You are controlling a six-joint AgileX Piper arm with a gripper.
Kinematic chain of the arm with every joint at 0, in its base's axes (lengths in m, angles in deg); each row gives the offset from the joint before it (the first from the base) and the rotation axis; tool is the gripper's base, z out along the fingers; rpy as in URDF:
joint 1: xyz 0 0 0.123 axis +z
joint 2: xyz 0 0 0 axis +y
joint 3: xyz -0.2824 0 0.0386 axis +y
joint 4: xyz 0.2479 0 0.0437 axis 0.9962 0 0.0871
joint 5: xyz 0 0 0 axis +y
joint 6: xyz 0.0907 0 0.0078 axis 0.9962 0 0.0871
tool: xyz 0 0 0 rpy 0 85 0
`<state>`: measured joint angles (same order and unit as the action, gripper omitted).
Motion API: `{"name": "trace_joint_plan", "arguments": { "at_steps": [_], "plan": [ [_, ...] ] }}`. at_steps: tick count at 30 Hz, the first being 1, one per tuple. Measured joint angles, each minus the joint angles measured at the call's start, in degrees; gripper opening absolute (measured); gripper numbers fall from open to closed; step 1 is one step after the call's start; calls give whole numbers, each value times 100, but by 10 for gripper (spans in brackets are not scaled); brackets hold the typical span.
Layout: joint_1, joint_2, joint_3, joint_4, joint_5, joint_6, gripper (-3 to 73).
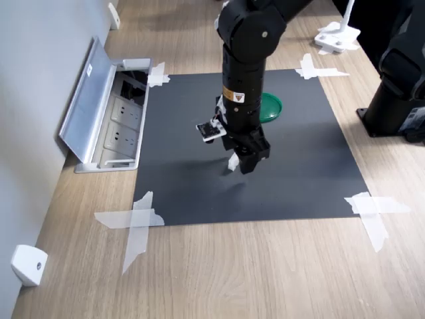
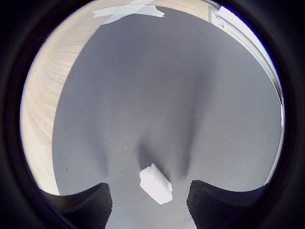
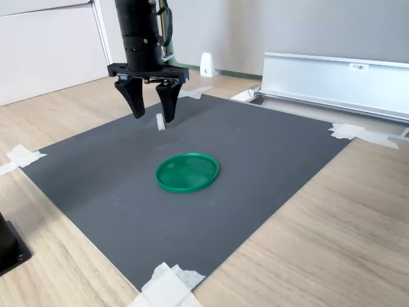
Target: Grasp a white terminal and put it on the green lid.
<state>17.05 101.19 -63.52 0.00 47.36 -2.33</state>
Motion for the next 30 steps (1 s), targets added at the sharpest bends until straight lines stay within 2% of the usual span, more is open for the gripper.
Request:
{"name": "trace_joint_plan", "arguments": {
  "at_steps": [10, 14, 18, 28, 30],
  "plan": [
    [0, 143, -28, -36, -117, 83, 674],
    [0, 149, -28, -42, -187, 83, 632],
    [0, 156, -28, -42, -194, 78, 520],
    [0, 240, -28, -52, -140, -61, 138],
    [0, 216, -28, -52, -91, -190, 97]
  ]
}}
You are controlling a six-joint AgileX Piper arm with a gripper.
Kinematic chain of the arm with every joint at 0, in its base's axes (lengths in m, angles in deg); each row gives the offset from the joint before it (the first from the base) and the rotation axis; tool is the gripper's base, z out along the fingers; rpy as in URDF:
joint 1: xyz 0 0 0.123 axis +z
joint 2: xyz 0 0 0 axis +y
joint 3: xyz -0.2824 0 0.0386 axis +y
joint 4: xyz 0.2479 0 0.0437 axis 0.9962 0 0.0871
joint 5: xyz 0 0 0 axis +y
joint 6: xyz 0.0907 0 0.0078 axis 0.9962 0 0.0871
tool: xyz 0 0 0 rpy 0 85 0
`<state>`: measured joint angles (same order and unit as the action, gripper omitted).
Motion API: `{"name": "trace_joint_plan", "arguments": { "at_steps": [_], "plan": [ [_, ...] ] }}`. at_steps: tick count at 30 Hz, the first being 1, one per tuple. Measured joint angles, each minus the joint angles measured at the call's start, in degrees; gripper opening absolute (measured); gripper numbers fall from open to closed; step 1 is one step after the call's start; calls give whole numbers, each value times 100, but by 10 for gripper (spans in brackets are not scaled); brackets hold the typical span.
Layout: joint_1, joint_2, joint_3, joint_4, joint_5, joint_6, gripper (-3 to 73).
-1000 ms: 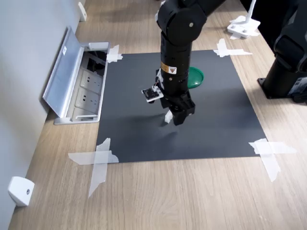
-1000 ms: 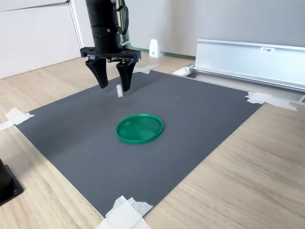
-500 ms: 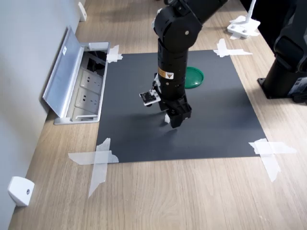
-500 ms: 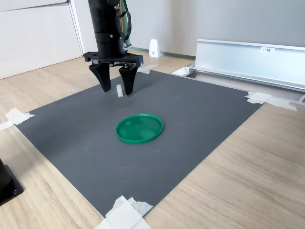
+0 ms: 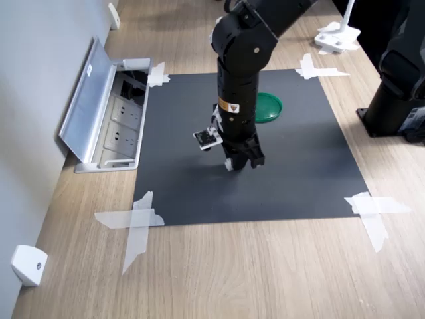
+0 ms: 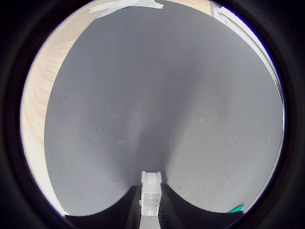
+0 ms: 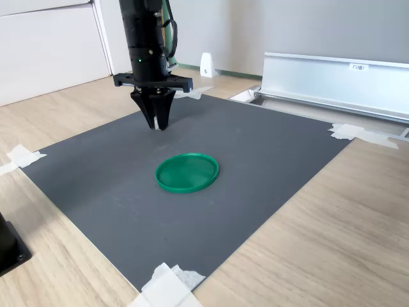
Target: Grasp a white terminal and put it on the green lid.
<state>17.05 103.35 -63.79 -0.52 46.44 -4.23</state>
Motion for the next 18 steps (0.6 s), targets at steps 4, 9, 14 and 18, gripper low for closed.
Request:
{"name": "trace_joint_plan", "arguments": {
  "at_steps": [4, 9, 14, 18],
  "plan": [
    [-67, -242, 5, 52, 160, -388, 94],
    [-667, -882, 231, 150, 279, -974, 94],
    [-1443, -1447, 749, 124, 510, -1649, 94],
    [-1877, -1808, 1332, 100, 500, -2086, 94]
  ]
}}
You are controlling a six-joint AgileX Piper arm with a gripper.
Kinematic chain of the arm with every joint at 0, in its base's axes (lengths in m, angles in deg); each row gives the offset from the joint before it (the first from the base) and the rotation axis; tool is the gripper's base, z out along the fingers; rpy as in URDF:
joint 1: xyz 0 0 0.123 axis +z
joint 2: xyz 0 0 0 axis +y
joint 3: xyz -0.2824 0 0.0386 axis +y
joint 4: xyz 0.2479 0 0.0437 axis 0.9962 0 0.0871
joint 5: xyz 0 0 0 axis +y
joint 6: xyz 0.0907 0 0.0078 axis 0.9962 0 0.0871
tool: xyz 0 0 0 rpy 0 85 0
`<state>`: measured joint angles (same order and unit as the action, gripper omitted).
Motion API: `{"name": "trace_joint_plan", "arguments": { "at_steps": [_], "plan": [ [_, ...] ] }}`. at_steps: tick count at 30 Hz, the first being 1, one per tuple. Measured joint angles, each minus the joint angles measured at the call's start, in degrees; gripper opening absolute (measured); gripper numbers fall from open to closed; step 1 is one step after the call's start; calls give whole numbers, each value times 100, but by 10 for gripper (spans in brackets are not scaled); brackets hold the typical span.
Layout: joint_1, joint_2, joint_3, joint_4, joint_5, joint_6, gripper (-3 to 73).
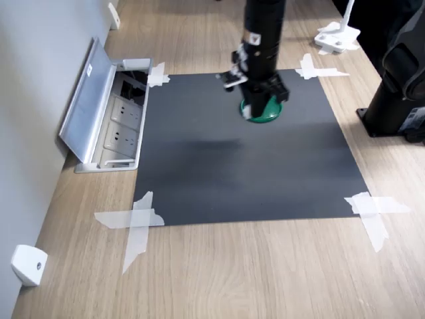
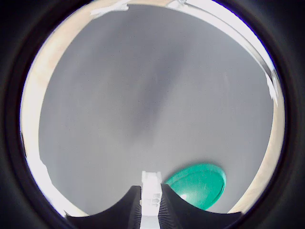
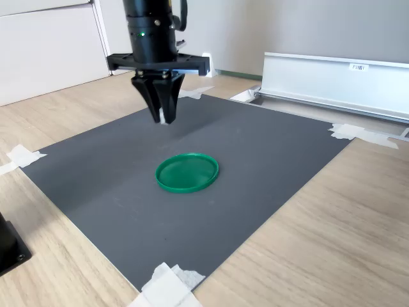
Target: Grasp a white terminal and put it on the green lid.
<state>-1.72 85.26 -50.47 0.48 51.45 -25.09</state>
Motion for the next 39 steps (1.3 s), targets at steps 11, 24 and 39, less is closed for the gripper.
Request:
{"name": "trace_joint_plan", "arguments": {
  "at_steps": [11, 24, 39],
  "plan": [
    [-1046, -327, 813, -350, -925, -232, 94],
    [-1180, -100, 815, -361, -1167, -439, 94],
    [-1180, -94, 815, -451, -1334, -441, 562]
  ]
}}
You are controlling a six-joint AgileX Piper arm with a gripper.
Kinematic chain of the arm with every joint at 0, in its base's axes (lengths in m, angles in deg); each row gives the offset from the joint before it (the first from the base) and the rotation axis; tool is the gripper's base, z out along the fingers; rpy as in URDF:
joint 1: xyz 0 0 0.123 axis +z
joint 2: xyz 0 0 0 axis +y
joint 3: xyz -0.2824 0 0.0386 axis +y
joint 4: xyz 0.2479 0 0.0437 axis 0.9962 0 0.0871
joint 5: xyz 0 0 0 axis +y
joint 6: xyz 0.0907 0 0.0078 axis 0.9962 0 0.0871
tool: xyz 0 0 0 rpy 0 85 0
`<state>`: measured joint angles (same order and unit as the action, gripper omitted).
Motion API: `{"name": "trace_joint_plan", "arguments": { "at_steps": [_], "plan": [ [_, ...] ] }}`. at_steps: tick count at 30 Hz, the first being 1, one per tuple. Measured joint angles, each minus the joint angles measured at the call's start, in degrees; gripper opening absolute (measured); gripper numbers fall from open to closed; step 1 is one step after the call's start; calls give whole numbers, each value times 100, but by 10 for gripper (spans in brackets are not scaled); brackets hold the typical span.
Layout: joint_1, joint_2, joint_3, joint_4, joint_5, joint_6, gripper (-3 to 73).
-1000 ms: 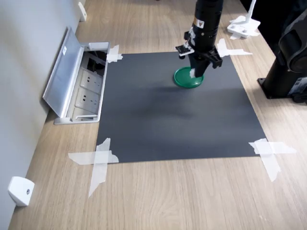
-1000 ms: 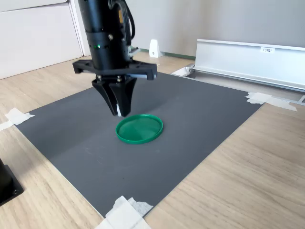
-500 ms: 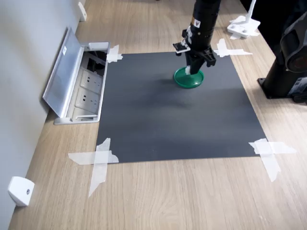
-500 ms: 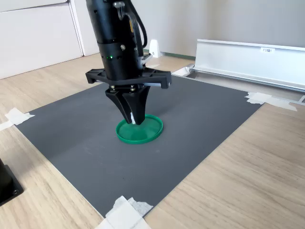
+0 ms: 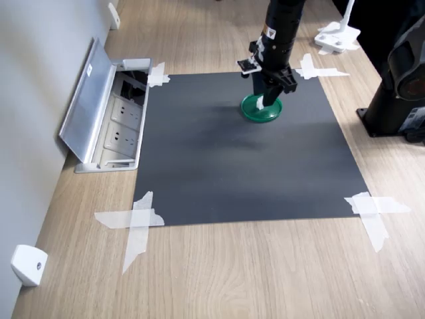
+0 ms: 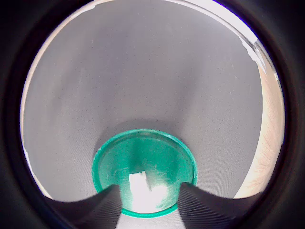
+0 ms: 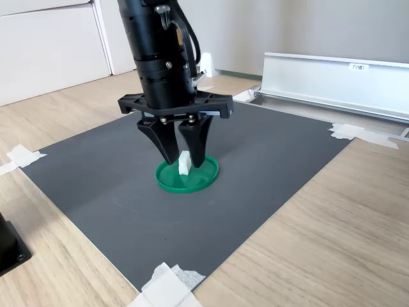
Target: Grasp a white terminal and put it on the green lid.
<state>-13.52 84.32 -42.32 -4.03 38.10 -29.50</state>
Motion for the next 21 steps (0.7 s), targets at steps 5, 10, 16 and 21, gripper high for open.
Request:
{"name": "trace_joint_plan", "arguments": {
  "at_steps": [5, 10, 16, 21],
  "plan": [
    [0, -317, 0, -443, 152, 528, 634],
    [0, -1220, 0, -547, 194, 714, 485],
    [0, -2308, 20, 631, 204, 746, 83],
    [0, -2953, 20, 1144, 222, 751, 1]
  ]
}}
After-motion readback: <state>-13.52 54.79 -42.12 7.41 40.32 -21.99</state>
